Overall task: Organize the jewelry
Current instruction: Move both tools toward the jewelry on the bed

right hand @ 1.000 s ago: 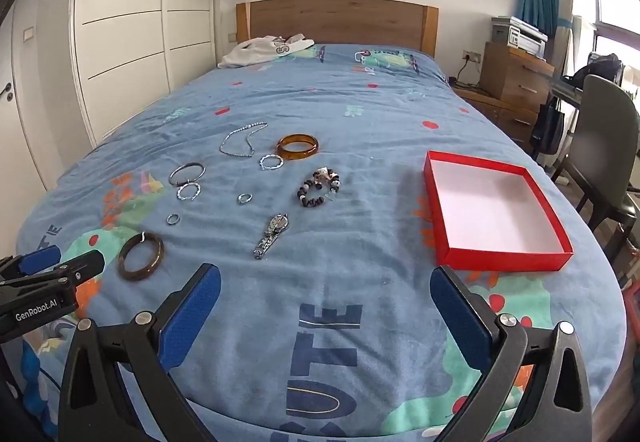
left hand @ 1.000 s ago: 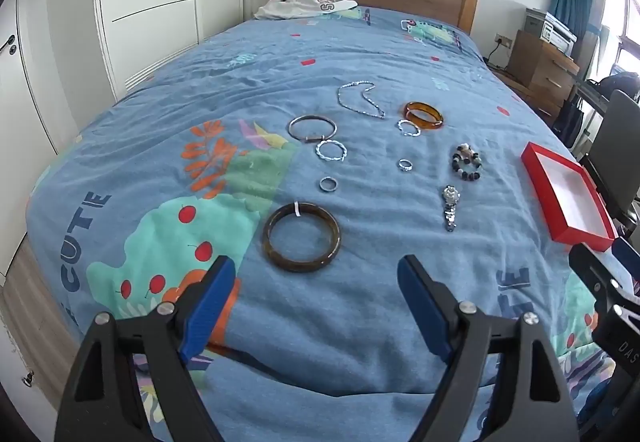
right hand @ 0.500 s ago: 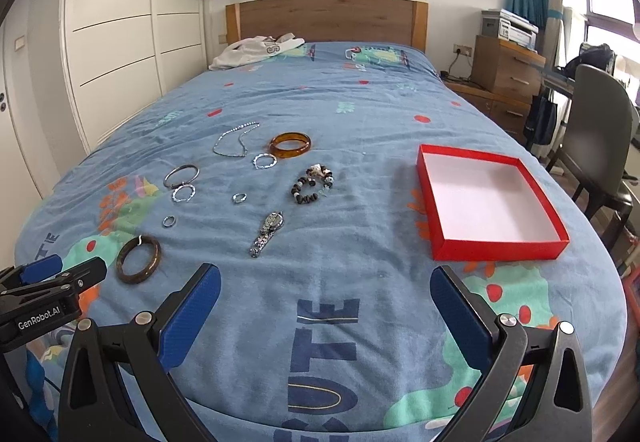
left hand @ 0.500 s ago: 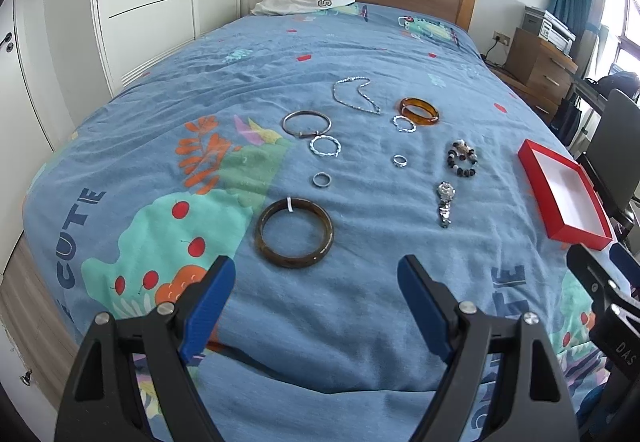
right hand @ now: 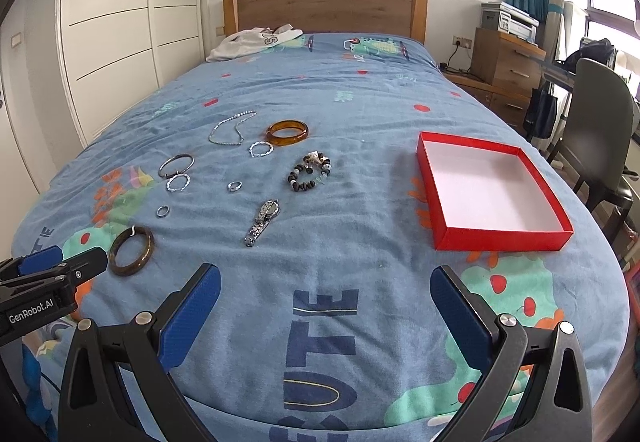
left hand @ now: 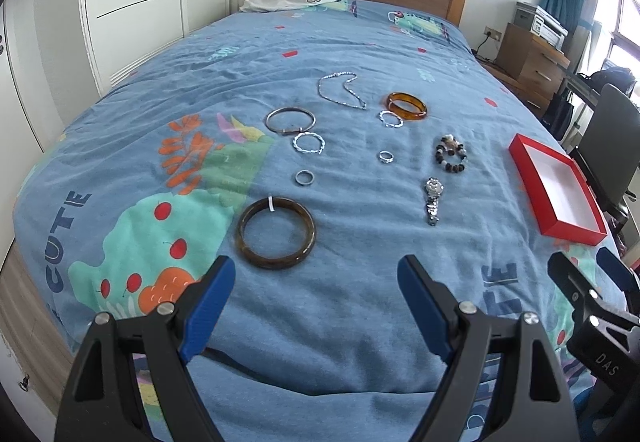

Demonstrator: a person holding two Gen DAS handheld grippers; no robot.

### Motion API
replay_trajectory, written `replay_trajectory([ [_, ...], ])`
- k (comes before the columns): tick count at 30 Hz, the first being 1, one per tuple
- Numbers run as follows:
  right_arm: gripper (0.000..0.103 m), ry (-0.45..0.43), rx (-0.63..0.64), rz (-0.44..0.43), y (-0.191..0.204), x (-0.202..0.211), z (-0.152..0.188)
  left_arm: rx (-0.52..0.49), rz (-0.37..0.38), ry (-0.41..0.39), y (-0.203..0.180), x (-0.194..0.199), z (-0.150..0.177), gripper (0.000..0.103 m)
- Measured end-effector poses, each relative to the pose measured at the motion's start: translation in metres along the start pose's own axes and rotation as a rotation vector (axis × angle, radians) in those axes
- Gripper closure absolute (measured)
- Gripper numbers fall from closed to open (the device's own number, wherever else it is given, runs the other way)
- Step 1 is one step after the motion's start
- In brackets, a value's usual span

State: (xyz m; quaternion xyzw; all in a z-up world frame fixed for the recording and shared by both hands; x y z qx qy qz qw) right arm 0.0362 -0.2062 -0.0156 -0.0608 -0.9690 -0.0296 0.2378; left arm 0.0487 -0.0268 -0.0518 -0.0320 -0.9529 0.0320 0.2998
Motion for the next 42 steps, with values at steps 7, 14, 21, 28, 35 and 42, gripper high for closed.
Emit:
replay_trajectory([
  [7, 0.001, 0.010, -0.033, 0.008, -0.004, -0.004, 0.003, -0.005, -0.007, 0.016, 0.000, -0.009, 0.004, 0.020],
  [14, 0.002, 0.020, -0.043, -0.025, 0.000, -0.008, 0.005, -0.004, -0.015, 0.013, 0.007, -0.016, 0.008, 0.020],
  [21, 0.006, 0.027, -0.067, -0.051, 0.002, -0.011, 0.009, -0.032, -0.003, 0.017, 0.009, -0.020, 0.011, 0.020],
  [28, 0.006, 0.047, -0.077, -0.058, 0.001, -0.018, 0.017, -0.049, 0.012, 0.006, -0.002, -0.023, 0.009, 0.020],
  [35, 0.006, 0.068, -0.067, -0.051, 0.000, -0.025, 0.025, -0.044, 0.015, -0.001, -0.005, -0.025, 0.009, 0.020],
  [42, 0.011, 0.062, -0.062, -0.077, 0.007, -0.028, 0.025, -0.057, 0.008, -0.015, -0.007, -0.025, 0.011, 0.020],
])
Point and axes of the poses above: each gripper's, at about its wrist camera, not at the fingertips, and x roughly against the way its jaws point, y to its left, z to its underside, the point moved 8 cm from there along -x, roughly the way its jaws point, and after that the axes turned 14 degrees about -y, right-handed, at the moved point
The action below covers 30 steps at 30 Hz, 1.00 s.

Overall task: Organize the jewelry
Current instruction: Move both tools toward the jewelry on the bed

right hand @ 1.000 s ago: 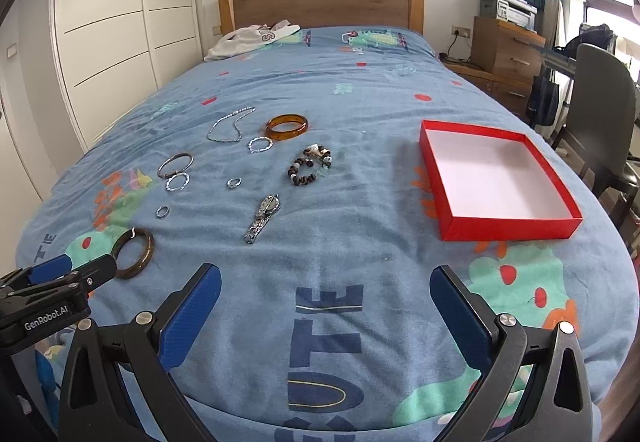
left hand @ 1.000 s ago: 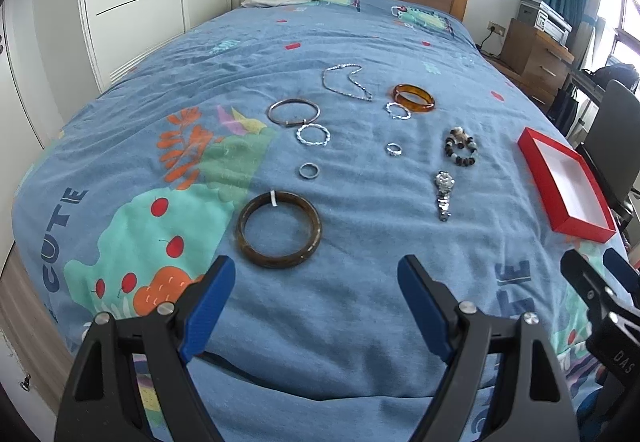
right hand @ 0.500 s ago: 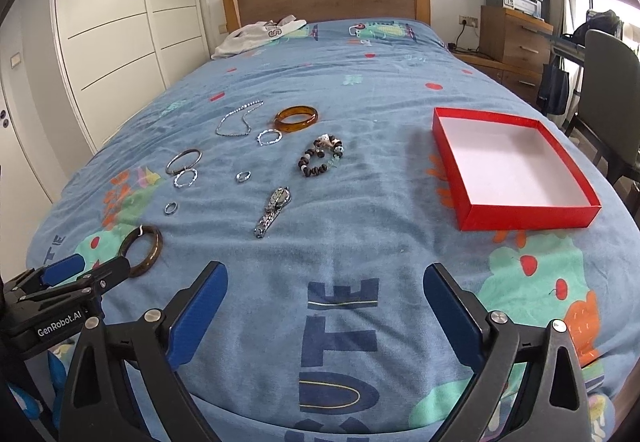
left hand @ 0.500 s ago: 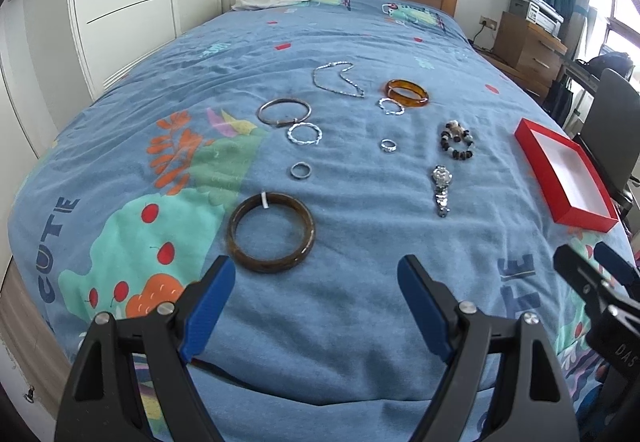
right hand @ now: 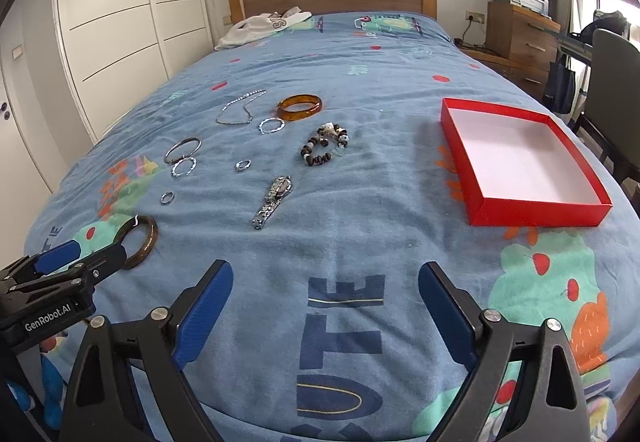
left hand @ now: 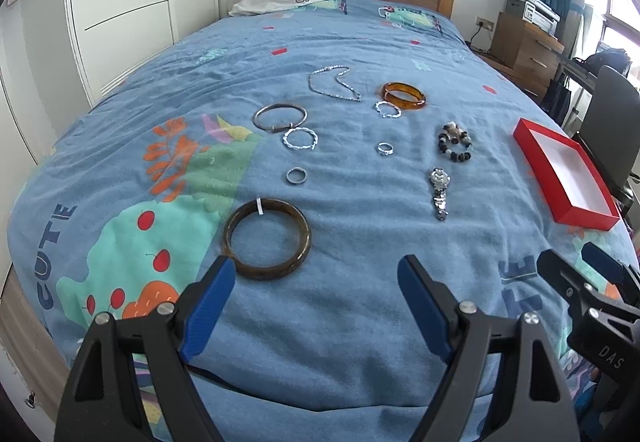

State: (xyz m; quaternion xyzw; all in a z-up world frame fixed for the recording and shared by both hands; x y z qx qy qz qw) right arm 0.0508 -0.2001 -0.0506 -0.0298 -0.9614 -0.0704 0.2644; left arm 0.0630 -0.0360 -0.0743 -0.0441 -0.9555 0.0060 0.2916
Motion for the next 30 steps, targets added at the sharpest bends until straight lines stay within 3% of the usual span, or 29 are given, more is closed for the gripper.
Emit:
replay_trajectory([
  [19, 0.011, 0.021, 0.010, -0.041, 0.012, -0.020, 0.003, 0.066, -0.012, -0.005, 0.035, -0.018, -0.003, 0.020],
  [30, 0.017, 0.039, 0.001, -0.051, 0.015, -0.033, 0.000, 0.070, -0.011, 0.011, 0.045, -0.030, -0.001, 0.020],
])
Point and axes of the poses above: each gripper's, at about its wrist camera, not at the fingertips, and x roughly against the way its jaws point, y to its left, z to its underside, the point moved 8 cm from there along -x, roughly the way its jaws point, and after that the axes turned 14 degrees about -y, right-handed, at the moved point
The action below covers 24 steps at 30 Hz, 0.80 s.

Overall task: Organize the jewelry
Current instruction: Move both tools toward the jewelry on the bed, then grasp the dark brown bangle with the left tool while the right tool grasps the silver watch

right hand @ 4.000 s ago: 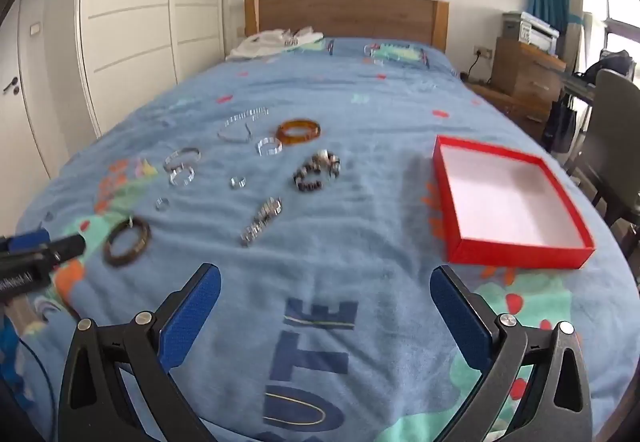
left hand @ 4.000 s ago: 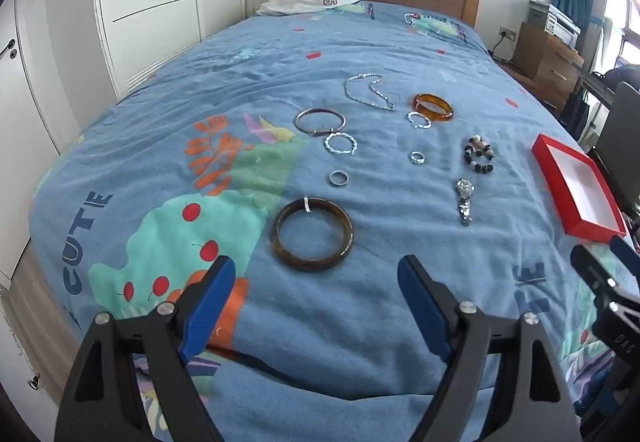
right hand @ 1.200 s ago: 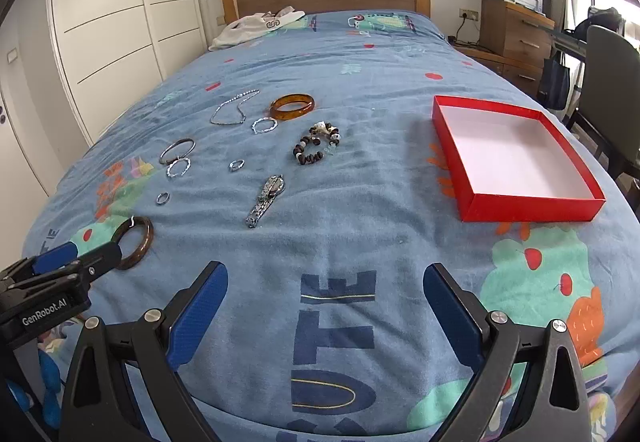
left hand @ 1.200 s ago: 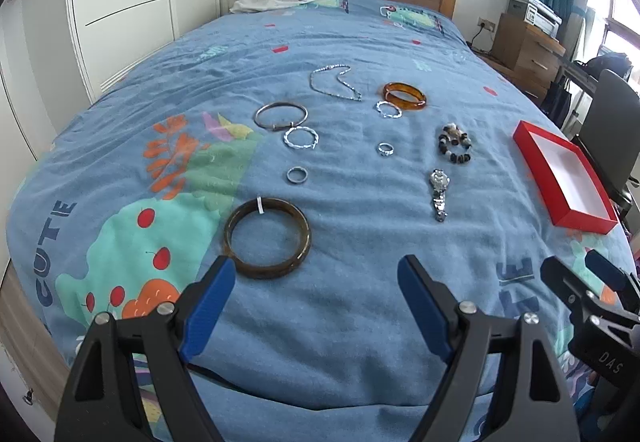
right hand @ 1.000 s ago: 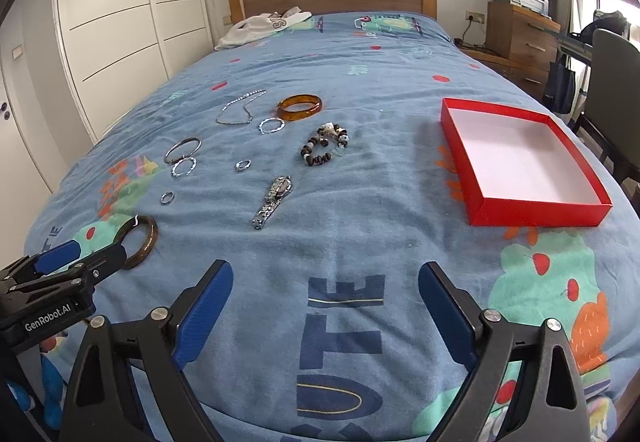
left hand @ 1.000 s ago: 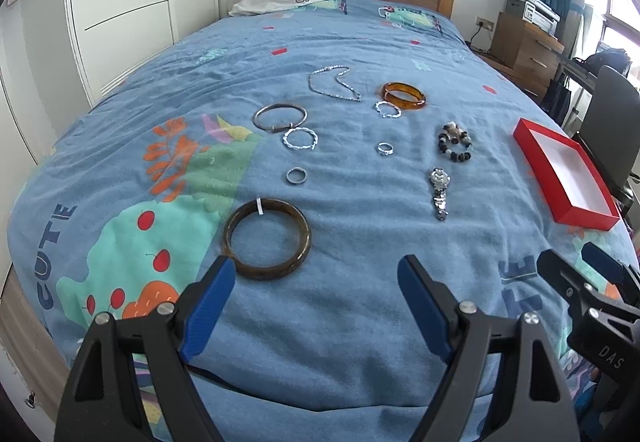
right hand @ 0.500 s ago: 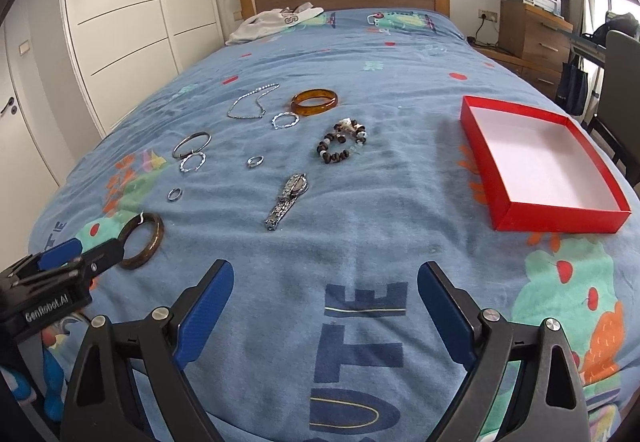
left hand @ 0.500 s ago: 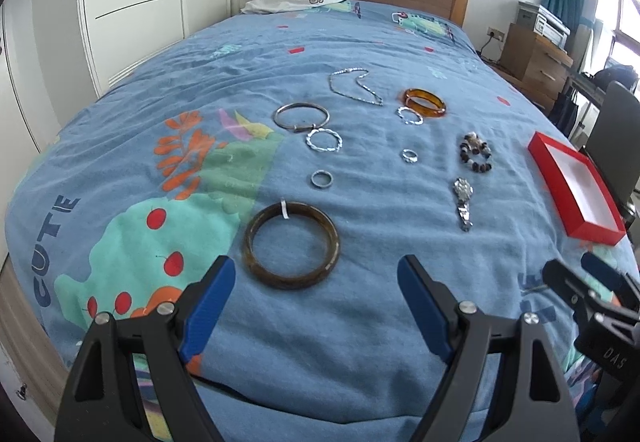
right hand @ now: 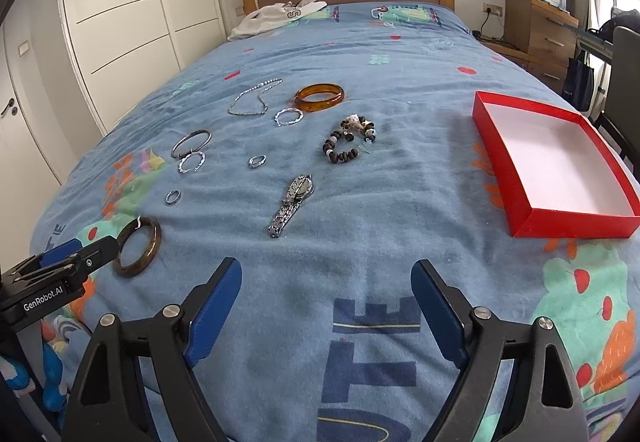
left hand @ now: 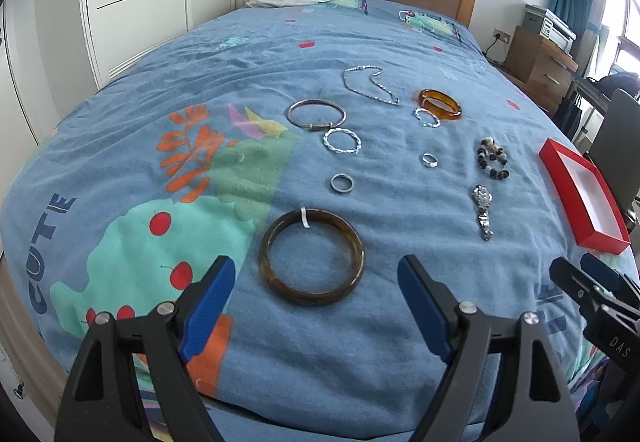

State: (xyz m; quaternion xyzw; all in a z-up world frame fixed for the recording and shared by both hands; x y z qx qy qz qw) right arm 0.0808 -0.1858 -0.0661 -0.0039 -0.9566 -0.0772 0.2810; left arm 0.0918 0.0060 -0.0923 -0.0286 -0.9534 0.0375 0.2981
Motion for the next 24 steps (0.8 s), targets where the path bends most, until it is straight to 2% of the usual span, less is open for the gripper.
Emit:
replay_trajectory([
  [24, 0.022, 0.010, -0.007, -0.021, 0.004, -0.013, -0.003, 0.016, 0.019, 0.030, 0.004, -0.022, 0.003, 0.020],
])
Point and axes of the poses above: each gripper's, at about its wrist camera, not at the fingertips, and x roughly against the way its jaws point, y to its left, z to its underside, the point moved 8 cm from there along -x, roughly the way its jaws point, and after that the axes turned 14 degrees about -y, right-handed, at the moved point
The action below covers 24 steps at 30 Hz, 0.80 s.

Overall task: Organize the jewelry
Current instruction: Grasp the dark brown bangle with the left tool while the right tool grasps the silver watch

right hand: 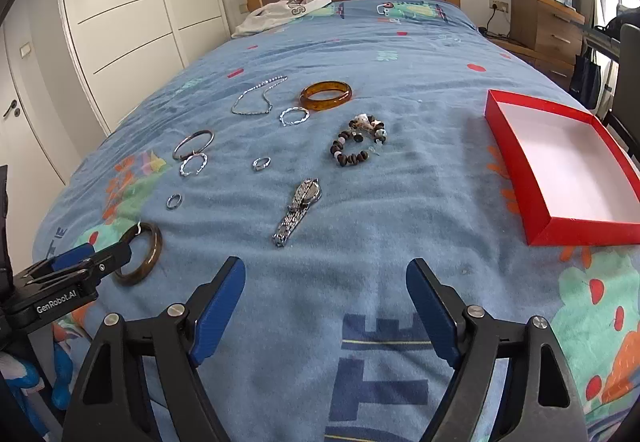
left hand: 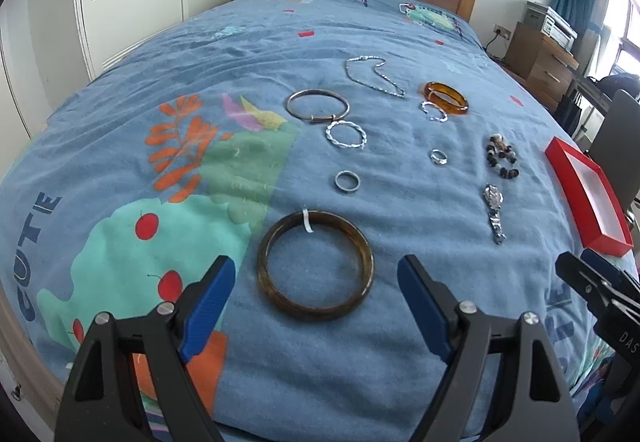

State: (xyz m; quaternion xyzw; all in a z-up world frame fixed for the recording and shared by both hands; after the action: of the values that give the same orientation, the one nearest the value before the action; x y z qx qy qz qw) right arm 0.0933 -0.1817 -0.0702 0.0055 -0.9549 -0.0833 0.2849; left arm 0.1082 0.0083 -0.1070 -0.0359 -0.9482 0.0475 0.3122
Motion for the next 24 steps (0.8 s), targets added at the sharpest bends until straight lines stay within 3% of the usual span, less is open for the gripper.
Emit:
replay_trajectory([
  [24, 0.028, 0.022, -0.028, -0.042, 0.011, -0.043, -0.011, 0.000, 0.001, 0.064, 0.010, -0.041, 0.012, 0.020],
])
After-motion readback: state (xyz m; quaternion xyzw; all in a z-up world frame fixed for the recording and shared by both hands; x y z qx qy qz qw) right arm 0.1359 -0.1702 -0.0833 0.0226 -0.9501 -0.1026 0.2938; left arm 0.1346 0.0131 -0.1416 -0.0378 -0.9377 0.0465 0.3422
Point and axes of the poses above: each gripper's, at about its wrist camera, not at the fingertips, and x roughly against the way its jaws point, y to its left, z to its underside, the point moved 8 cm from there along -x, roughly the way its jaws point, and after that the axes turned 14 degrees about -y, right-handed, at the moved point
